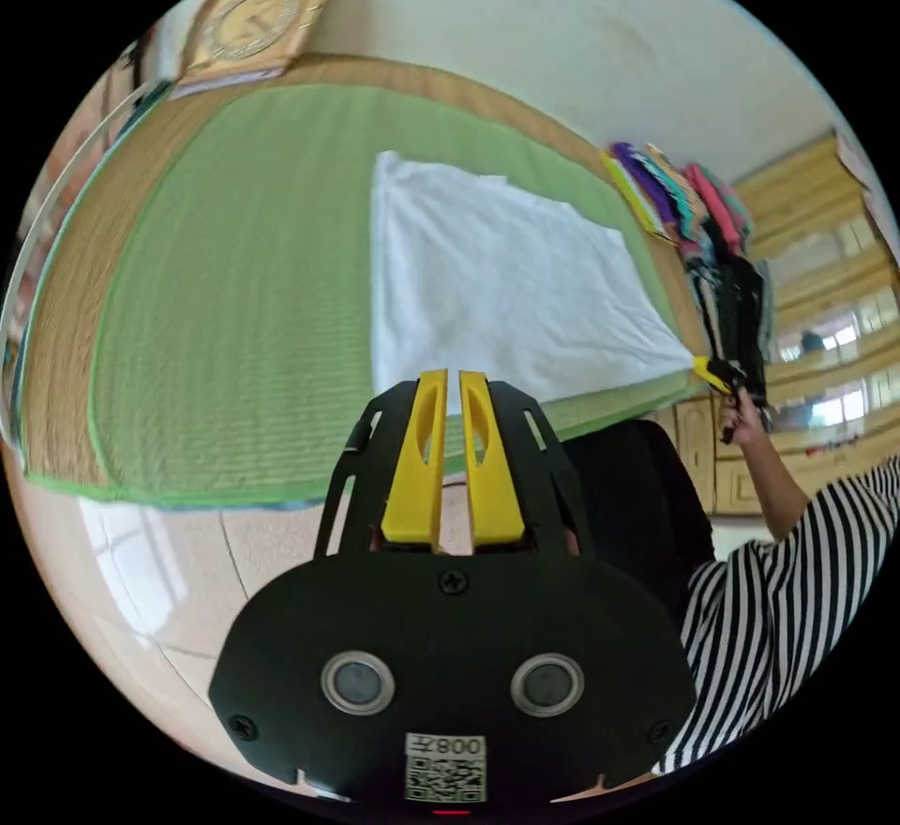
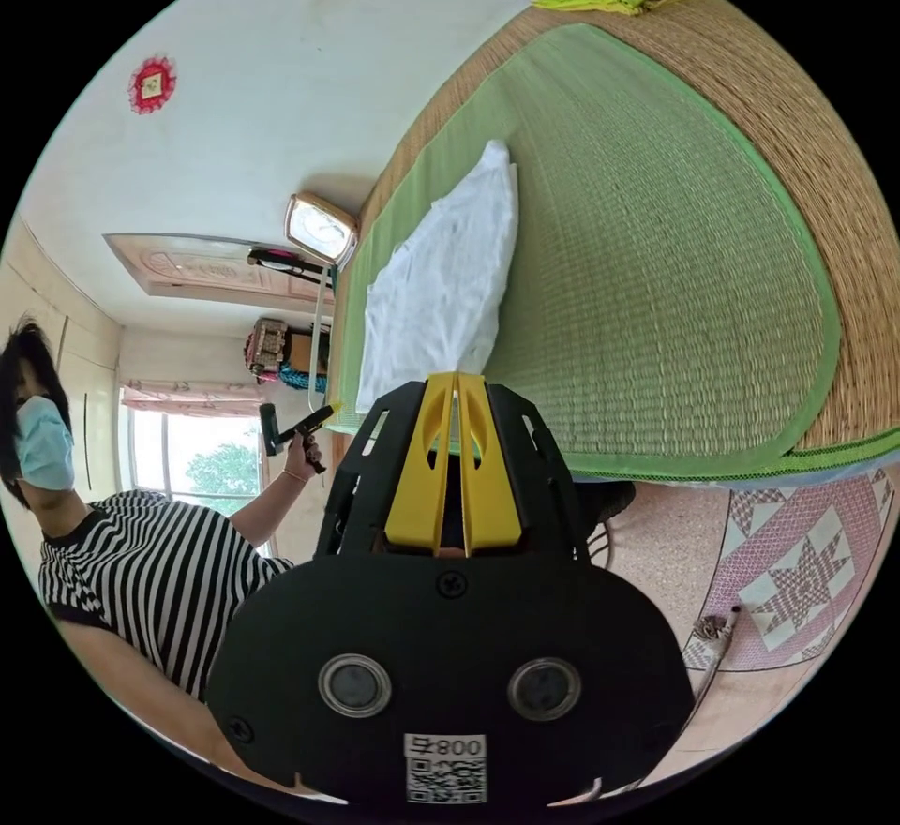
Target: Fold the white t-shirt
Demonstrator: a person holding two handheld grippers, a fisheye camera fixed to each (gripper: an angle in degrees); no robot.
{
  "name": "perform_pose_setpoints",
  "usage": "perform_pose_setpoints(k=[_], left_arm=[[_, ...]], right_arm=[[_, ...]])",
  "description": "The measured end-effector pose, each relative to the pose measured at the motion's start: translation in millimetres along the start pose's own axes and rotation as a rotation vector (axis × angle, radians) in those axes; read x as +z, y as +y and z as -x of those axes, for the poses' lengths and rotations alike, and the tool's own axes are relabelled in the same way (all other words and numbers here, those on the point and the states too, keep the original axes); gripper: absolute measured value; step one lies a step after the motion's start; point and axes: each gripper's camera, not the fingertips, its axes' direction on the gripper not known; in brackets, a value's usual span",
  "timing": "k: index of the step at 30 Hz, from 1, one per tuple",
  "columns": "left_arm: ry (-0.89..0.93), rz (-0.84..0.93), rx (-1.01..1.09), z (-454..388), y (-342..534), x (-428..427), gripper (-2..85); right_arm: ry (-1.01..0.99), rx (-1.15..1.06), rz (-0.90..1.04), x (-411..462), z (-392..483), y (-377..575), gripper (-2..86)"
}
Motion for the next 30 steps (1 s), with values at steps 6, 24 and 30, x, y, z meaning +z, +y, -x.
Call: perform_pose_setpoints(k=[6,24,30], left_arm=[[0.252,0.057,0.485,-164,-56,77,7.5],[0.179,0.084,0.587,-300,-103,170,1.3],[0.194,0.115,0.604,-320,-101,190,1.2]], right_arm=[[-0.025,-0.048,-0.001,1,29,-18,0.4],[0.147,-0.074,-0.023,21,50,-103,3.8],[0.258,0.004,-0.006,62,27,-182,7.8]])
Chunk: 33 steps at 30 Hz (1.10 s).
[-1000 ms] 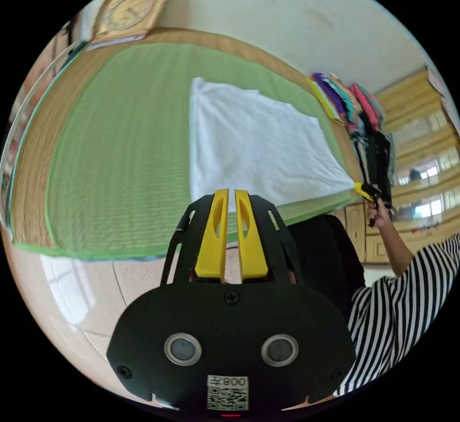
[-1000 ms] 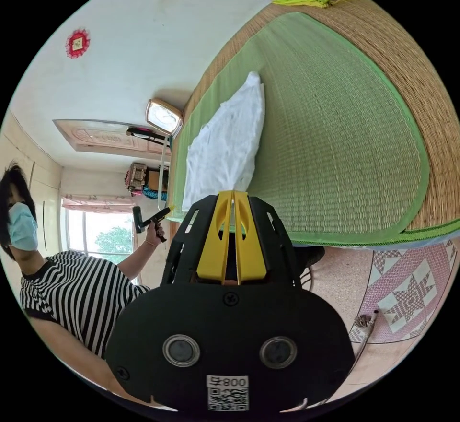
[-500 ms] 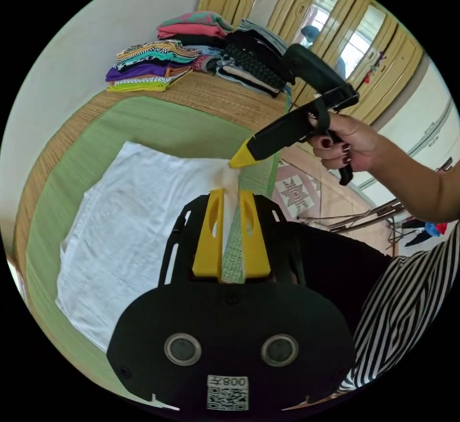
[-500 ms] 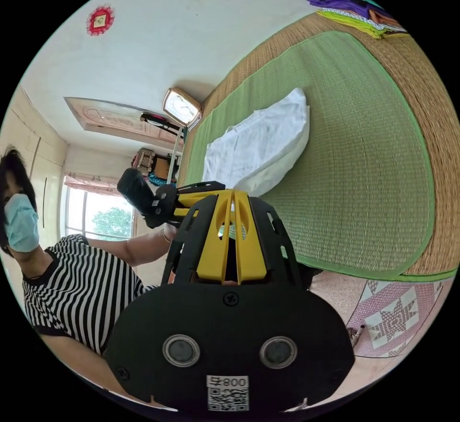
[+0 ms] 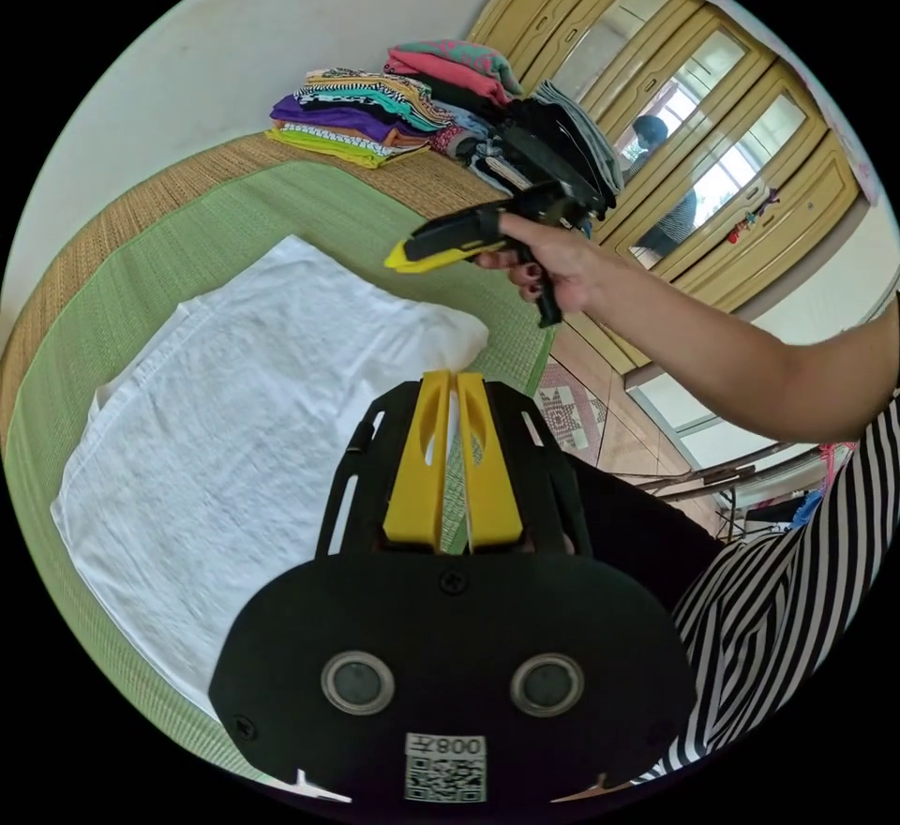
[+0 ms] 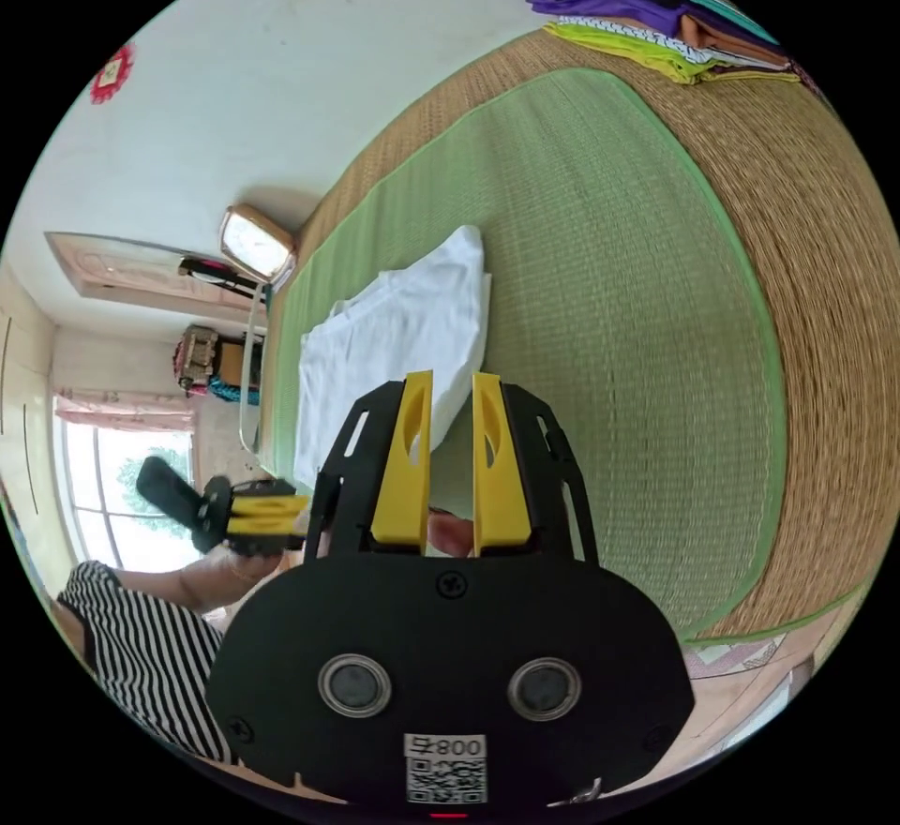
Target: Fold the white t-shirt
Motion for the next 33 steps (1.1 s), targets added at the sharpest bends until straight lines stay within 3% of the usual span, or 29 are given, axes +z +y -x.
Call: perform_pose_setpoints(k=[9,19,33], left_arm=[[0.063,0.012,-0.003,-4,-12,27,1.1],[0.108,0.024,-0.004,0,-11,47,1.1],[0.141,0.016,-0.02,26,18,43,1.1]], right_arm=[[0.076,0.041,0.054,57,2,-86,7.0],[0.096,0.025,0.059,83,15,-120,5.7],[-0.021,0.038,0.046,112,10,-148,1.5]])
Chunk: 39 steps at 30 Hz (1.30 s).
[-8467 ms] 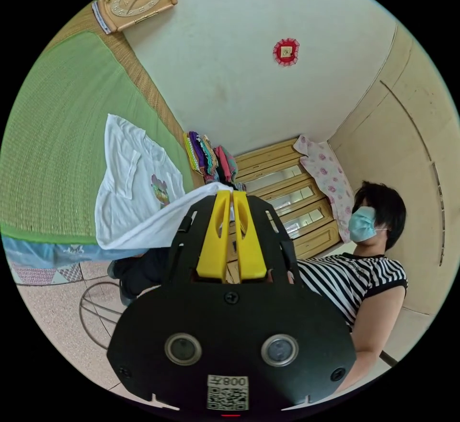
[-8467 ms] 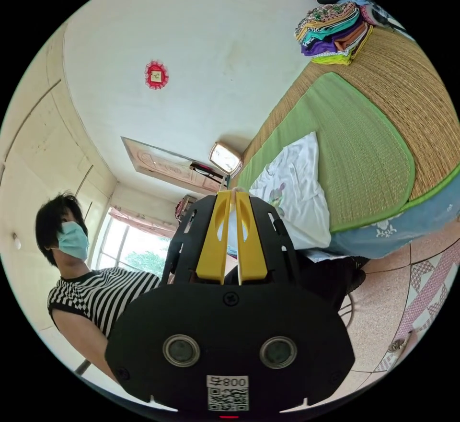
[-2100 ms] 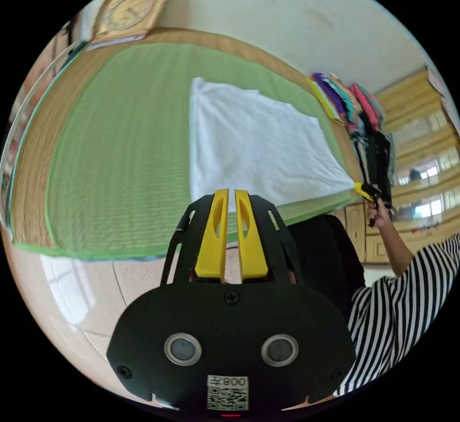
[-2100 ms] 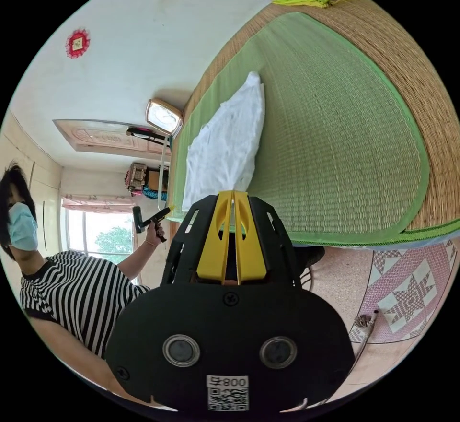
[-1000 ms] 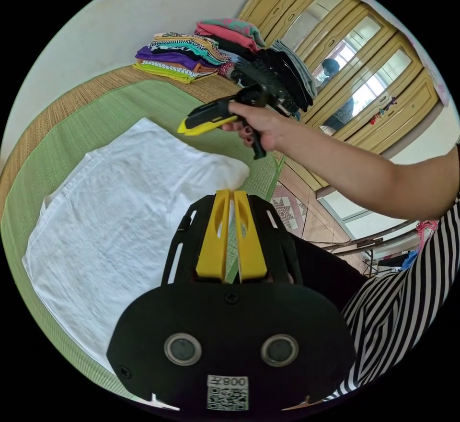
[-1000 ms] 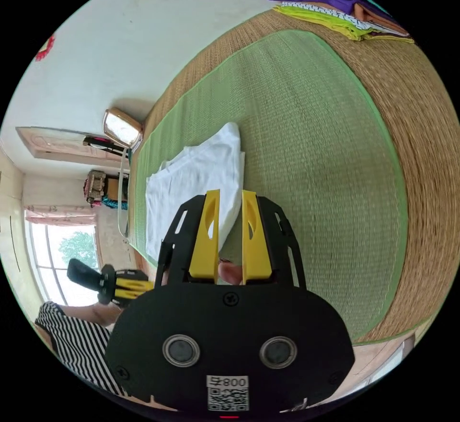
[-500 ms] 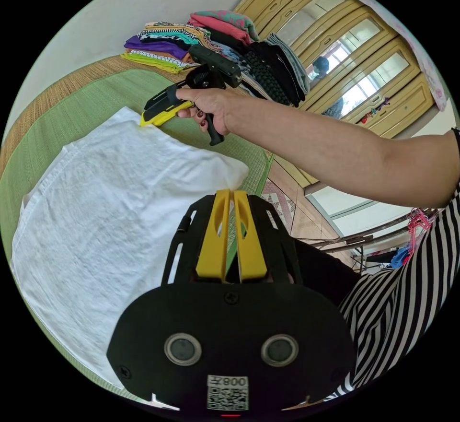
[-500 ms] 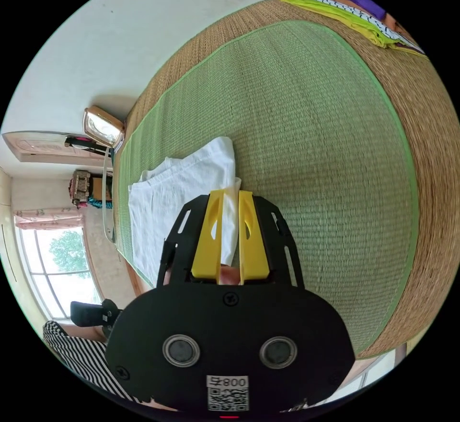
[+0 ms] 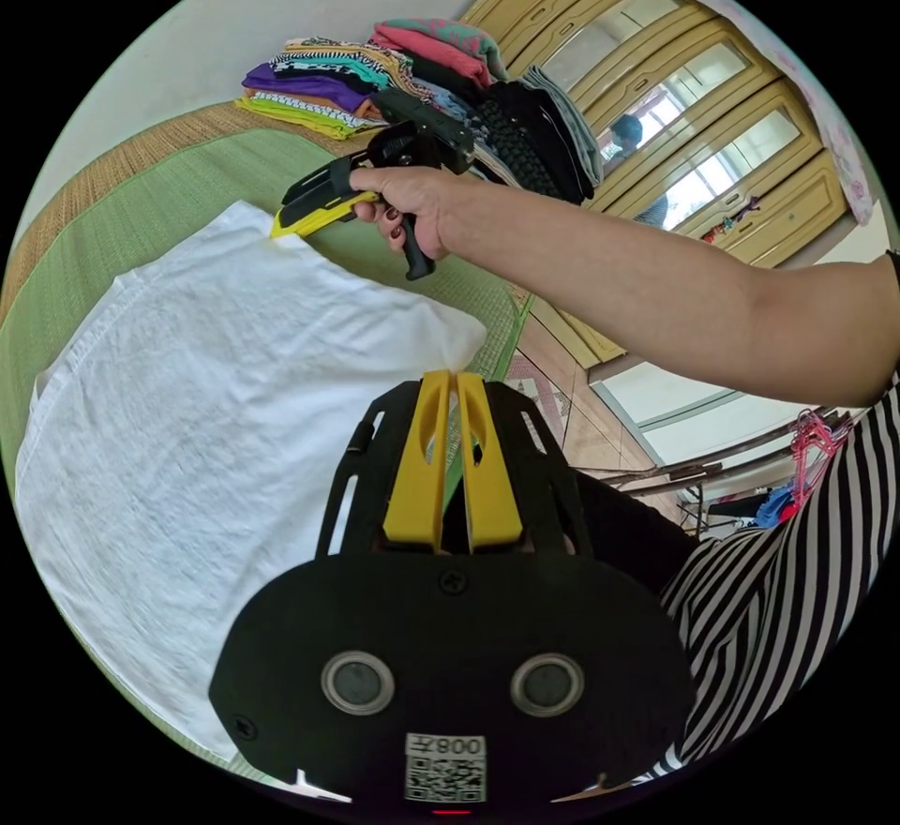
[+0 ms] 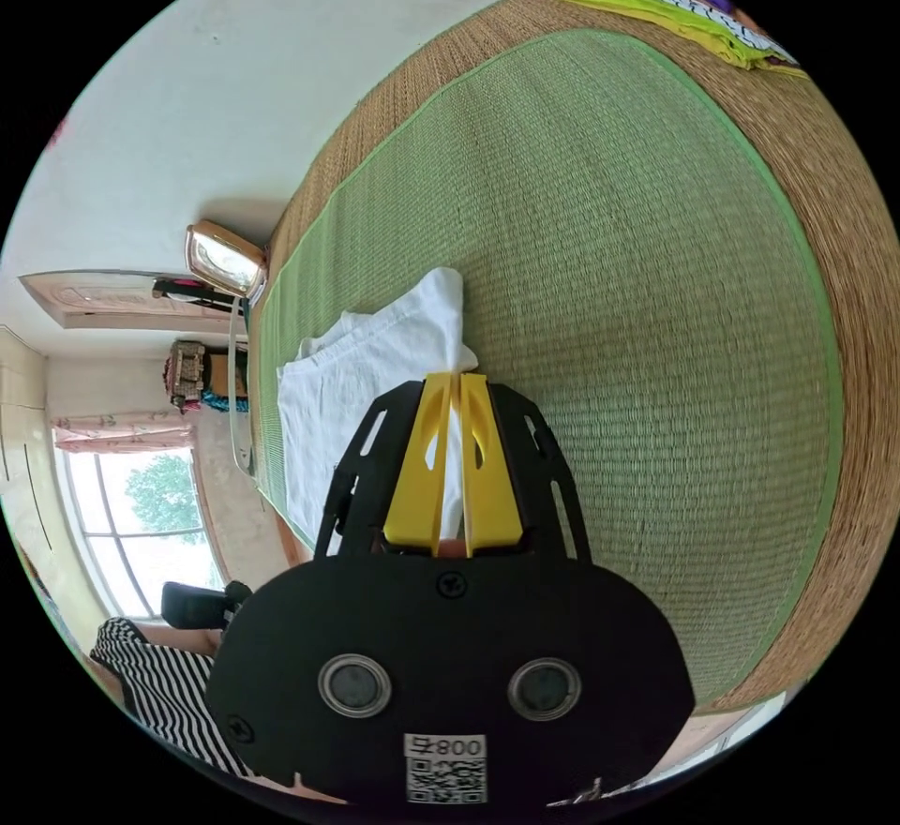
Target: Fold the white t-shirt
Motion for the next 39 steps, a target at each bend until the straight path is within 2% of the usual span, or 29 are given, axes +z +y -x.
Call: perform_pose_setpoints(k=[7,13,22,30,39], left_arm=[[0.039,-0.033,0.01,14,26,-18,1.0],[0.079,-0.135,-0.034,37,67,-61,1.1],[0.054,-0.405,-0.217,86,187,-175,1.0],[0.055,-0.608,-0.63,161,339,-231,0.9],[0.107,-0.701,-0.865,221,447,-246,0.8]], right_arm=[[-0.062,-0.01,-0.036,1,3,-1,1.3],[-0.119,-0.019,-0.08,12,22,-3,1.3],[-0.178,-0.264,-0.127,60,147,-11,1.2],[-0.12,-0.412,-0.001,193,255,-19,1.4],[0.009,-0.463,0.172,337,313,-25,1.5]])
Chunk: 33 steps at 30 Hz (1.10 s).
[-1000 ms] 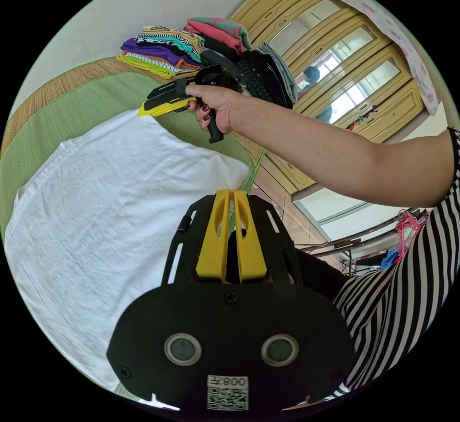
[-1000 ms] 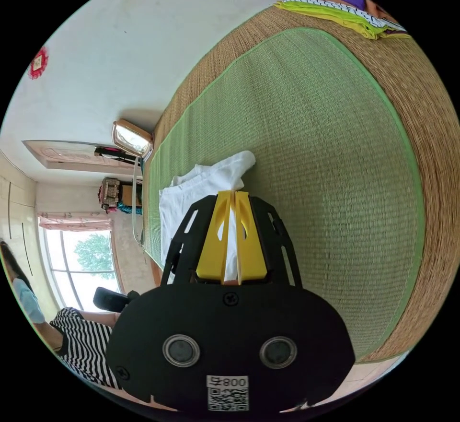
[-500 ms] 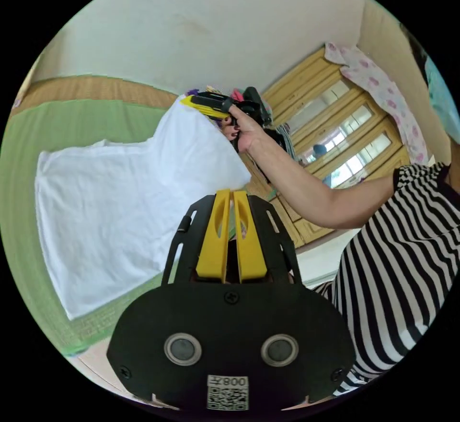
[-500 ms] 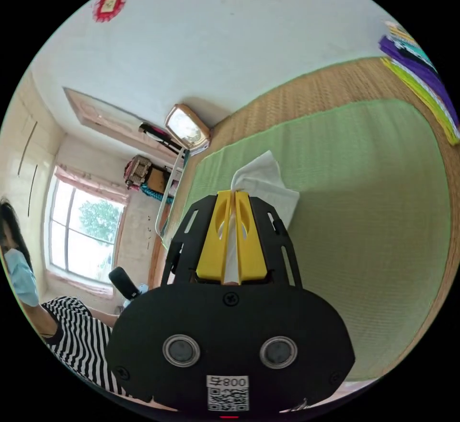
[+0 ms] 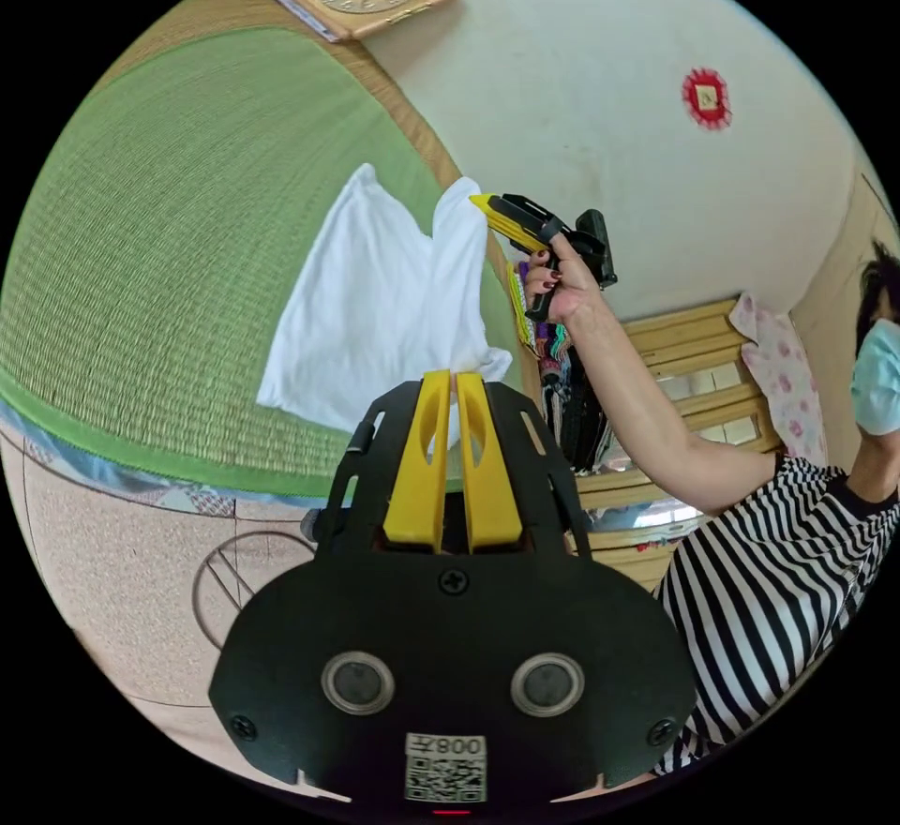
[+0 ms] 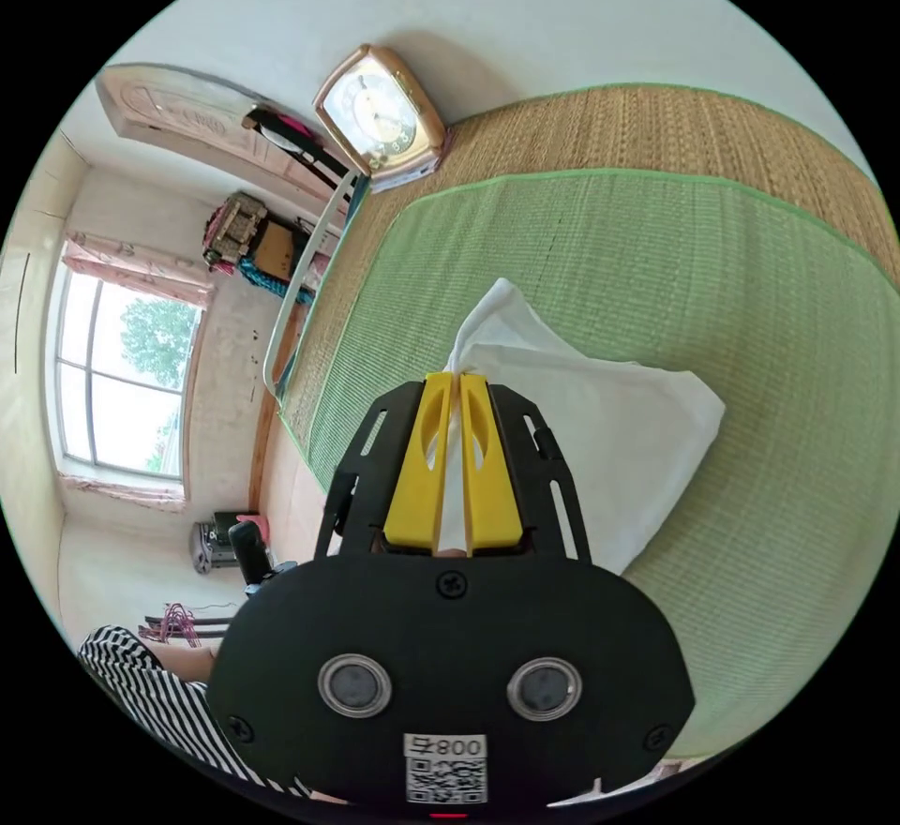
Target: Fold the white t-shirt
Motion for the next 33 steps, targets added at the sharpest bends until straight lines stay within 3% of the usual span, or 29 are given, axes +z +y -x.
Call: perform_pose_setpoints(k=[9,28,33], left_arm=[[-0.02,-0.006,-0.109,65,-8,-38,0.8],[-0.044,-0.025,-0.185,128,-13,-87,0.9],[-0.042,-0.026,-0.184,134,-11,-99,0.9]], right_arm=[[0.109,-0.05,0.136,104,24,-31,1.4],[0.111,-0.023,0.228,242,30,-33,2.1],[0.025,-0.048,0.251,267,35,-25,3.0]])
